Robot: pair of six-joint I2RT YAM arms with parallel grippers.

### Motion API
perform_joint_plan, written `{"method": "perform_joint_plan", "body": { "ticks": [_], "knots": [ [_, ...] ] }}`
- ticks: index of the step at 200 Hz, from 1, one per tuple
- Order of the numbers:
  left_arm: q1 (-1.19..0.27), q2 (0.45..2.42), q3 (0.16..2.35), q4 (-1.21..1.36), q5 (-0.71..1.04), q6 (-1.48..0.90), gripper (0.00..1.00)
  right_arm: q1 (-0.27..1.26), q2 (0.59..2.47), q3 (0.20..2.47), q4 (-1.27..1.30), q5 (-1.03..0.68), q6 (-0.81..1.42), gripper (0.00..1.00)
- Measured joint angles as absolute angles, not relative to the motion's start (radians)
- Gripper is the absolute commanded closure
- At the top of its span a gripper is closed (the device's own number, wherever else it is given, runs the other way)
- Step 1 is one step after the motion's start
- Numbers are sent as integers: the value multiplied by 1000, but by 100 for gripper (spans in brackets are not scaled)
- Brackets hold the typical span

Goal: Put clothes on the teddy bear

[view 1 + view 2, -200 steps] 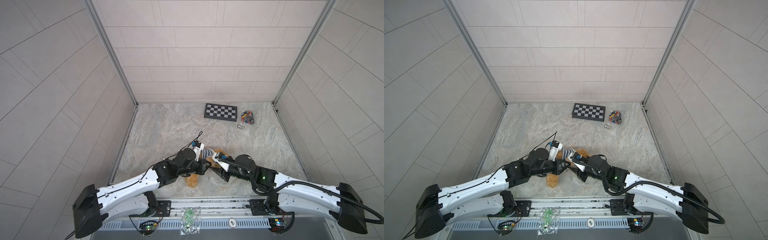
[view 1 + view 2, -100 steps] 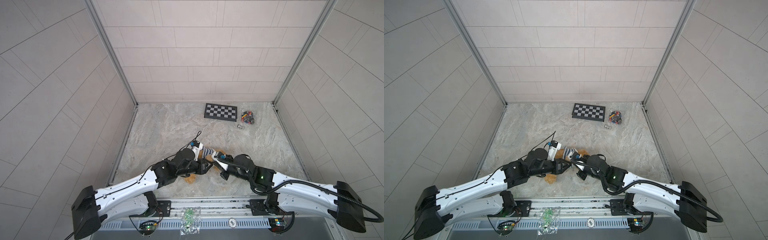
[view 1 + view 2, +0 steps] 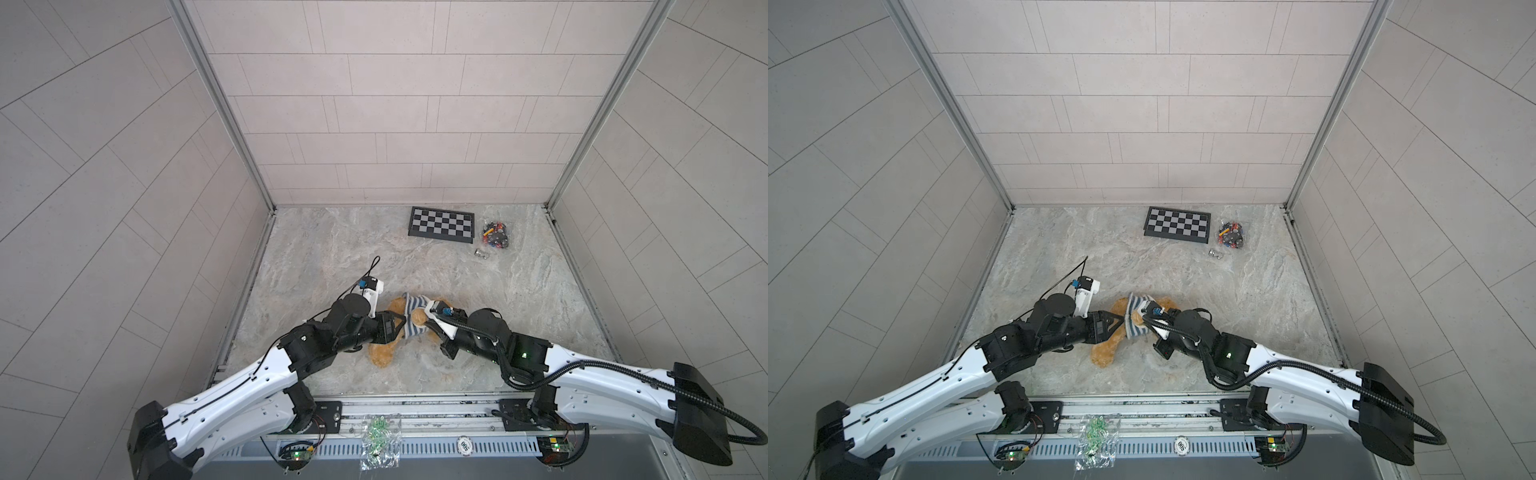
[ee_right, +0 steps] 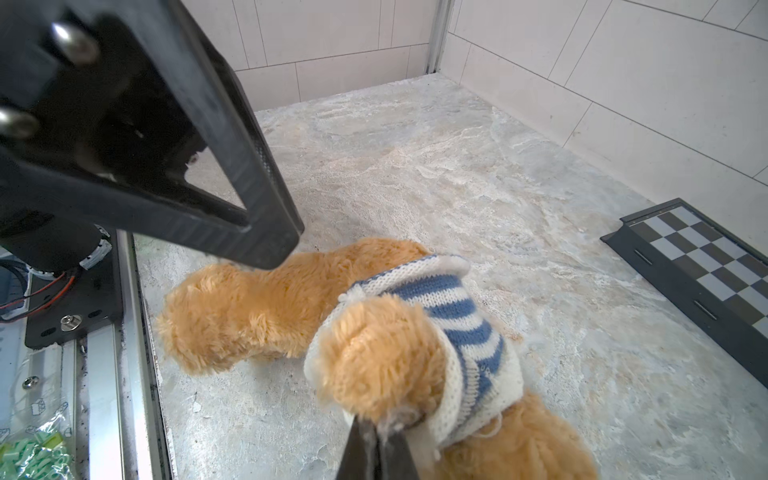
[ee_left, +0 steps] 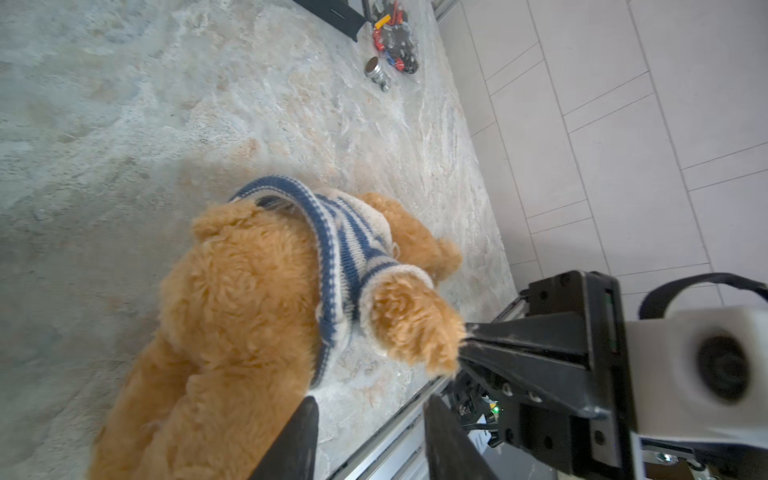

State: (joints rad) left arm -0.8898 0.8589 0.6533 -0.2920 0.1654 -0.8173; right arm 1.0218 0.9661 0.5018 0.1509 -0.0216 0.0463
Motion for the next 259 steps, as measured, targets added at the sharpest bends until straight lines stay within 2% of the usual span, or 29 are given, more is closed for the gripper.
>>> {"method": "perform_joint_plan", "body": {
  "ticks": [78, 94, 119, 135, 206, 218, 259],
  "knots": [
    [-889, 1066, 742, -286, 128, -745, 67, 1022, 965, 499, 161, -30, 54, 100],
    [-889, 1095, 748, -281, 109, -739, 73, 1021, 961, 498, 161, -36, 54, 100],
    [-889, 1110, 748, -281, 78, -743, 92, 1021, 949, 490, 160, -39, 54, 100],
    [-889, 1109, 748, -281, 62, -733, 100, 1021, 944, 487, 160, -40, 54, 100],
    [-870, 1093, 717, -282, 34, -712, 100, 1021, 909, 491, 135, -35, 65, 100],
    [-870, 1093, 718, -283, 37, -697, 97, 1021, 914, 507, 109, -31, 70, 100],
    [-873, 1070, 718, -297, 46, -642, 77, 1019, 987, 619, 16, 7, 130, 100]
  ]
}}
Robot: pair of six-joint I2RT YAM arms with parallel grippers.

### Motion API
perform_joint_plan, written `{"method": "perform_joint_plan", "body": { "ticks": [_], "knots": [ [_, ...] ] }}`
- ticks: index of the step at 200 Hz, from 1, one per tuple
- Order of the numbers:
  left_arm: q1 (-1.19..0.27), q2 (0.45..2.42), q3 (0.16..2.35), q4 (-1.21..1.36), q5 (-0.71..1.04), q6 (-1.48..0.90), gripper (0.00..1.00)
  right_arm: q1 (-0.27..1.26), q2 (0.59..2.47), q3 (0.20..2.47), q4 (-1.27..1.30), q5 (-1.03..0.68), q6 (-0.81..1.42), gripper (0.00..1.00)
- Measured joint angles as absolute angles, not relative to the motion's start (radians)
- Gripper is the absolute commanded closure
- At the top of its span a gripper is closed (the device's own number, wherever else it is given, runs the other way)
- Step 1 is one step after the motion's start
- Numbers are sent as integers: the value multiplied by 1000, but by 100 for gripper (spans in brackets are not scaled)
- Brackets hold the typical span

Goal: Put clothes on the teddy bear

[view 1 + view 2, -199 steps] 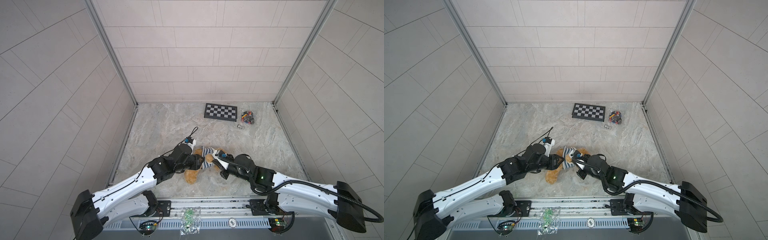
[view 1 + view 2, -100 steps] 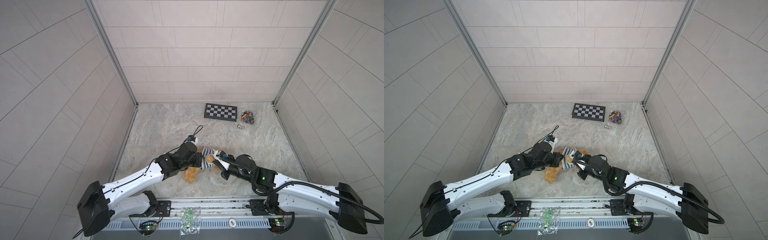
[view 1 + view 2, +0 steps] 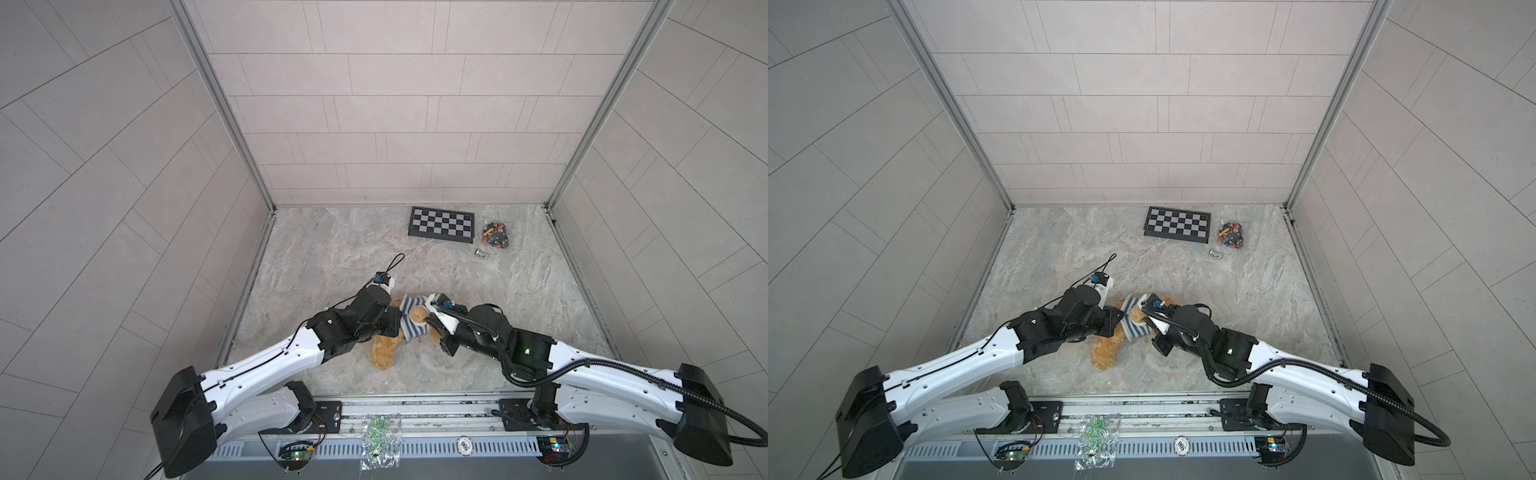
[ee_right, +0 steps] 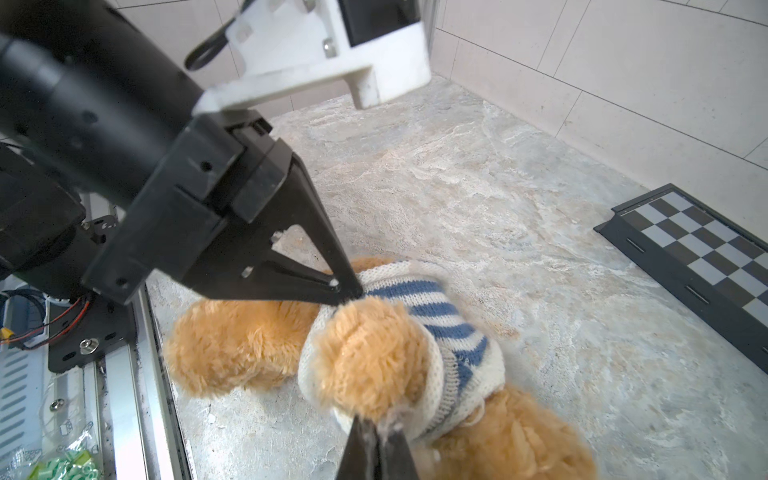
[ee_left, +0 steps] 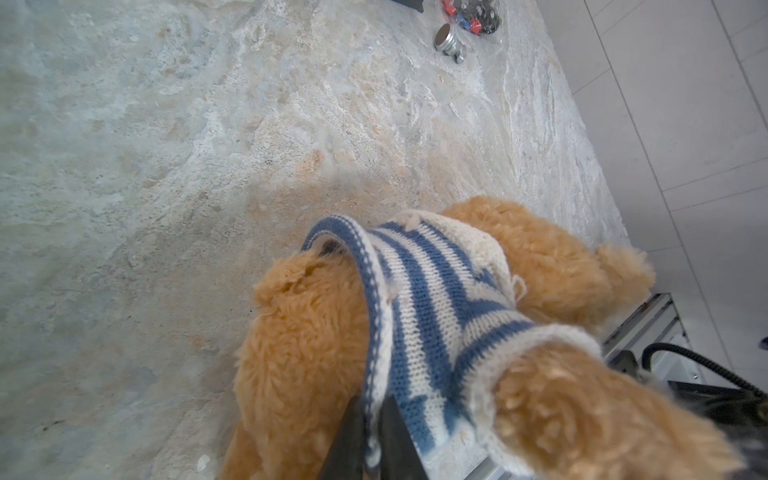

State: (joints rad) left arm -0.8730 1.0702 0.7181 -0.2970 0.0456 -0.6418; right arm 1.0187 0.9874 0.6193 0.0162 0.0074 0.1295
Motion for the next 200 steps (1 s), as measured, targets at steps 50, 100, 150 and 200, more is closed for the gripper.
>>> {"method": "perform_joint_plan", "body": {
  "ticks": [50, 100, 150, 200],
  "knots": [
    [-873, 1028, 718, -334, 31, -612, 66, 977, 1119, 754, -55, 25, 245, 100],
    [-871, 1079, 718, -327, 17, -612, 63, 887, 1280, 846, -64, -19, 294, 100],
    [-871, 1125, 718, -319, -9, -608, 62, 820, 1370, 913, -62, -93, 315, 85],
    [-868, 1174, 707, -304, -36, -608, 61, 786, 1313, 915, -127, -106, 330, 59]
  ]
}}
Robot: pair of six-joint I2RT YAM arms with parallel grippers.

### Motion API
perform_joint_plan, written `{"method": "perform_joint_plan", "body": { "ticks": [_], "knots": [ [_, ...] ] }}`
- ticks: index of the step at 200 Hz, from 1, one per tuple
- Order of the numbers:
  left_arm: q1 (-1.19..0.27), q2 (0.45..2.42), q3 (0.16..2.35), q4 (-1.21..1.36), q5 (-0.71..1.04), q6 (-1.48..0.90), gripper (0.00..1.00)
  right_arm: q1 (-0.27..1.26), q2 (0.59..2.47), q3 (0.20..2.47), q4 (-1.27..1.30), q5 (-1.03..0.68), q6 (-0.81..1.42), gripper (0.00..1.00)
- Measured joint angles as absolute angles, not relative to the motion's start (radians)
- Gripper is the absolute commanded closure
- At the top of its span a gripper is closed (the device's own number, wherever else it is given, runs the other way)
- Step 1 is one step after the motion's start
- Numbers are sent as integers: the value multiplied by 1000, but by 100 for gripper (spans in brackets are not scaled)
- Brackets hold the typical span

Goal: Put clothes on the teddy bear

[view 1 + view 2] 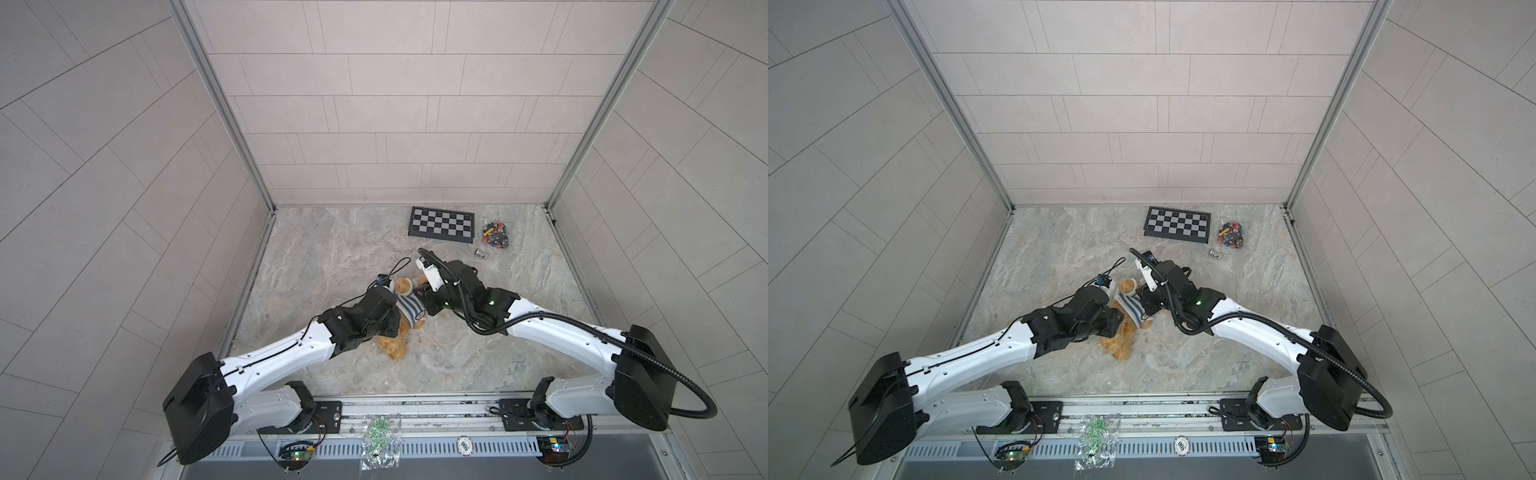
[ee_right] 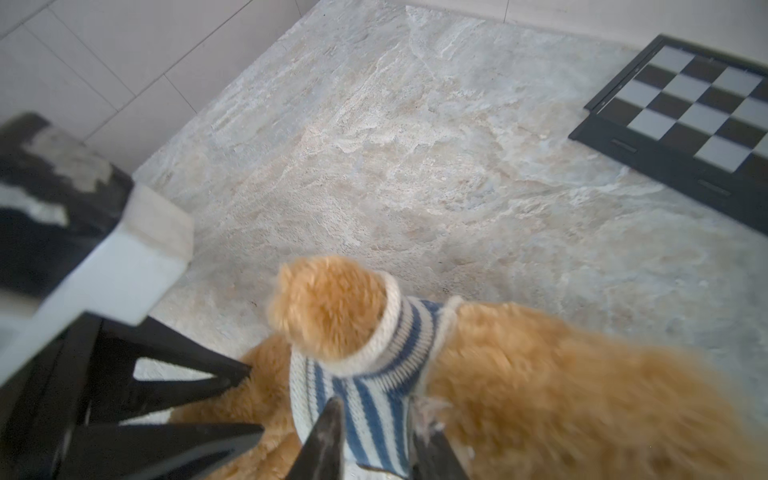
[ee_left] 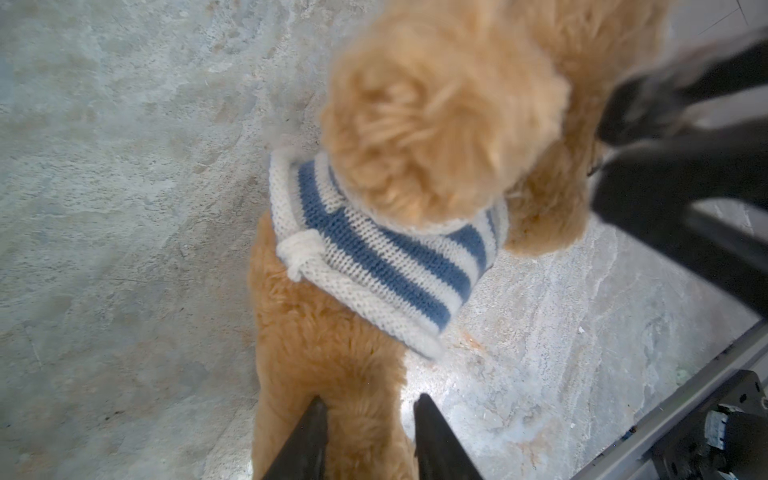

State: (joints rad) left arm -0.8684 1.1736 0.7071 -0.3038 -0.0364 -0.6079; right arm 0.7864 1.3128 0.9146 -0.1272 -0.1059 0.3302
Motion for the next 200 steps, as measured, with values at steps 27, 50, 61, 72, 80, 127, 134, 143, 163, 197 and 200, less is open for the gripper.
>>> {"method": "perform_joint_plan", "body": {
  "ticks": [27, 50, 61, 72, 80, 127, 134, 143, 163, 197, 200],
  "knots": [
    [-858, 1172, 691, -303, -50, -608, 61, 752, 1184, 904, -195, -101, 322, 52],
    [-854, 1172, 684, -303, -53, -608, 61, 708, 1097, 872, -232, -101, 316, 49],
    [-853, 1173, 682, -302, -54, -607, 61, 683, 1082, 855, -249, -104, 315, 48],
    [-853, 1176, 682, -300, -54, -605, 61, 658, 1087, 844, -265, -113, 314, 48],
    [-853, 1179, 680, -297, -54, -604, 62, 644, 1101, 845, -274, -122, 312, 48],
    [-849, 1184, 657, -278, -60, -604, 61, 633, 1273, 907, -252, -194, 292, 49],
    [-848, 1184, 654, -276, -62, -605, 62, 633, 1298, 915, -243, -203, 292, 49],
    [-848, 1184, 651, -273, -62, -605, 62, 633, 1324, 922, -230, -214, 292, 50],
    [-846, 1184, 649, -267, -62, -605, 62, 633, 1362, 923, -206, -233, 292, 50],
    [-839, 1185, 648, -258, -61, -605, 62, 641, 1400, 923, -173, -244, 293, 50],
    [-839, 1186, 648, -258, -61, -605, 62, 641, 1404, 923, -170, -244, 293, 50]
  ]
}}
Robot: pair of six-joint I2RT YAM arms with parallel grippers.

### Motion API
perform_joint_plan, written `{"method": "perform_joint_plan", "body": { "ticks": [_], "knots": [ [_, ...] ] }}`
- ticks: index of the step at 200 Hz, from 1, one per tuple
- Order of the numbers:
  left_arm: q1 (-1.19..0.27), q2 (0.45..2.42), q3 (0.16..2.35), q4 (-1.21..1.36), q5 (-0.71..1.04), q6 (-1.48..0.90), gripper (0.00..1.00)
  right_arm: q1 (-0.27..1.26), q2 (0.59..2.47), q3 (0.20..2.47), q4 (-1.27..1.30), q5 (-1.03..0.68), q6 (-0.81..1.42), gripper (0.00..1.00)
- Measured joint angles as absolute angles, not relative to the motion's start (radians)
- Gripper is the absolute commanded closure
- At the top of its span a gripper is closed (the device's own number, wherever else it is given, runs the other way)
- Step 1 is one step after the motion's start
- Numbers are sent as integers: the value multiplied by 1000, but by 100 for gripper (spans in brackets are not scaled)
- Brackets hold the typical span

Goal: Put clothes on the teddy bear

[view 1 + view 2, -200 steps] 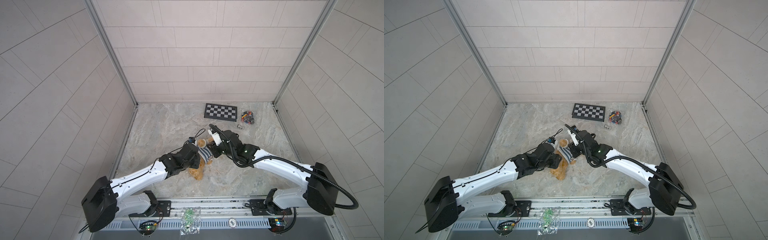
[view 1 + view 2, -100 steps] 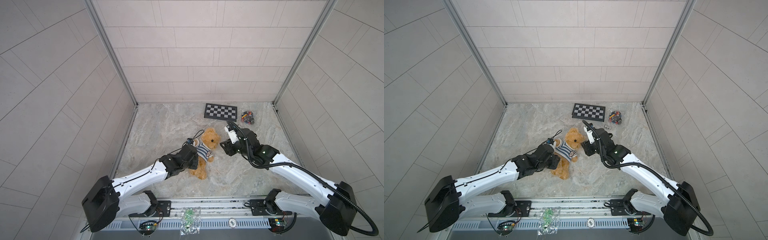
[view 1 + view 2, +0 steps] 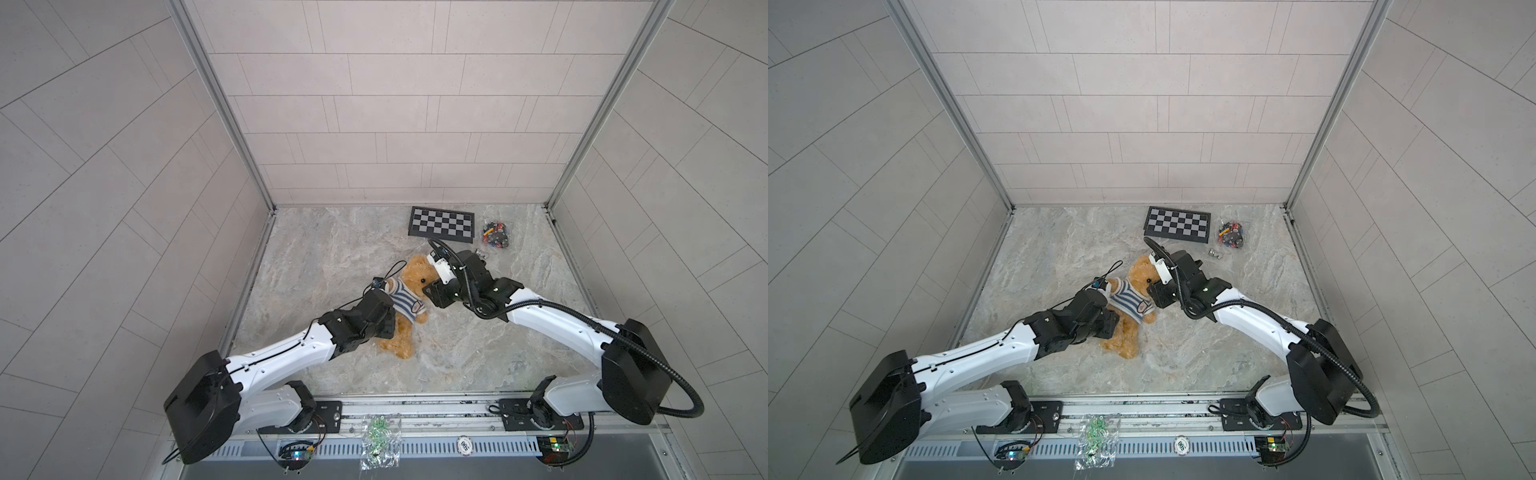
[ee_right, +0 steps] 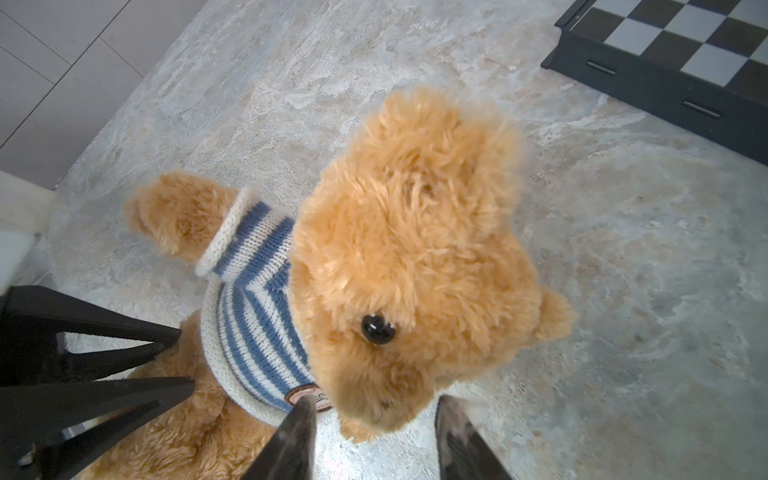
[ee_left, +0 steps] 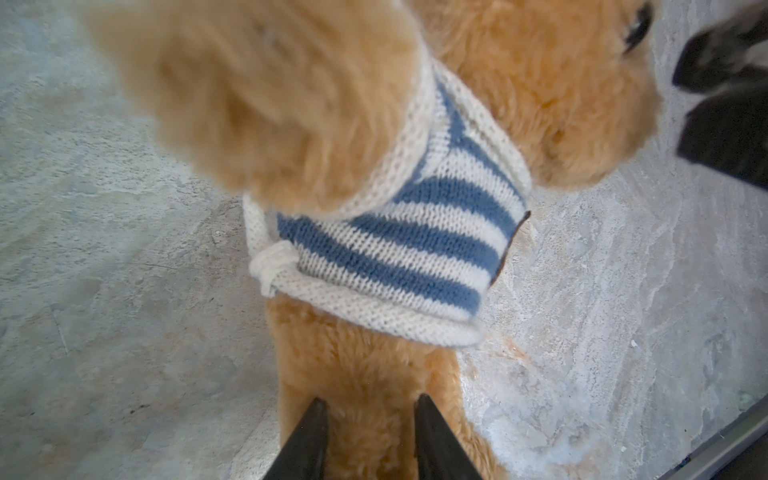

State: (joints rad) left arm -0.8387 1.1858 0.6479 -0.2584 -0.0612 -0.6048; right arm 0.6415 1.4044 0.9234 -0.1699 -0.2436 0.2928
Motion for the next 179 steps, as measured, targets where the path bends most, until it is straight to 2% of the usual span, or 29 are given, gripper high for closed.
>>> {"method": "perform_joint_plan", "body": {
  "ticks": [54, 87, 128, 179],
  "knots": [
    [-836, 1190, 645, -250, -58, -605, 63, 643, 1481, 924, -124, -236, 292, 53],
    [-831, 1190, 640, -233, -52, -606, 64, 643, 1505, 924, -117, -224, 288, 81],
    [-824, 1169, 633, -236, -50, -612, 63, 646, 1497, 924, -118, -215, 294, 99],
    [-820, 1015, 633, -232, -28, -655, 56, 736, 1355, 908, -164, -121, 311, 100]
  ]
}}
